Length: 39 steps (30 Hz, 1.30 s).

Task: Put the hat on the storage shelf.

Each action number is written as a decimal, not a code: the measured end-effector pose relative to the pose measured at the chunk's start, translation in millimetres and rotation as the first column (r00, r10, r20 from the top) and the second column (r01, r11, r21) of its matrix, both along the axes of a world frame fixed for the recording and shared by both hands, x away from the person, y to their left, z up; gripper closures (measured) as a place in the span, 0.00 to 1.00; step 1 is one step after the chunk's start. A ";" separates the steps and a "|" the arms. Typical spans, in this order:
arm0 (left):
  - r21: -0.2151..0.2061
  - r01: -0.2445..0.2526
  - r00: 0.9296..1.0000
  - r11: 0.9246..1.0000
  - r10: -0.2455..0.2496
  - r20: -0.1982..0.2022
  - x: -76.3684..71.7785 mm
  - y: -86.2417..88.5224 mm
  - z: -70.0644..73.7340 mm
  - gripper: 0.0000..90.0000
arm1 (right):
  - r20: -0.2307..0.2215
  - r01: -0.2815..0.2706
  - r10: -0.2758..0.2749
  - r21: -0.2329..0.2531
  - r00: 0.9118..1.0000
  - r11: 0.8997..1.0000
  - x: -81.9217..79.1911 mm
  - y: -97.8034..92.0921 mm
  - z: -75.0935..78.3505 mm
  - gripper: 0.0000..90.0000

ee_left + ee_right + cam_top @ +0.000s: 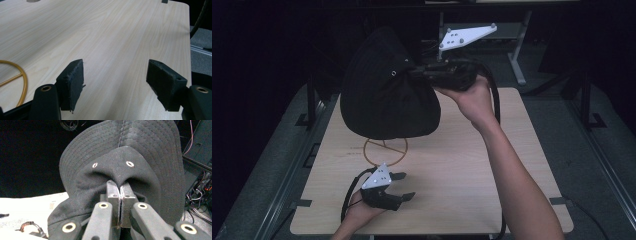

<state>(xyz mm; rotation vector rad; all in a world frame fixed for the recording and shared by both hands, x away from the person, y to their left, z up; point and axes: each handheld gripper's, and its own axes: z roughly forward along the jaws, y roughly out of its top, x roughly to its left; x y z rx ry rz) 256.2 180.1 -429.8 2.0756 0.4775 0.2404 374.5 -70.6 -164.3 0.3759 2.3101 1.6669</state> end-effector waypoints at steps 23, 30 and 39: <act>0.023 0.026 1.000 0.999 -0.026 0.008 -0.3 -6.1 -2.0 0.33 | -0.078 -0.022 0.023 0.007 0.997 1.000 40.8 47.8 3.9 0.98; 0.028 0.038 0.999 0.999 -0.038 0.009 -0.7 -7.2 -1.7 0.33 | -0.110 -0.021 0.023 0.023 0.994 1.000 54.6 62.8 2.1 0.98; 0.046 0.052 0.998 0.998 -0.053 0.018 -2.9 -12.7 -2.4 0.33 | -0.146 -0.019 0.020 0.008 0.989 1.000 69.0 82.5 -3.8 0.98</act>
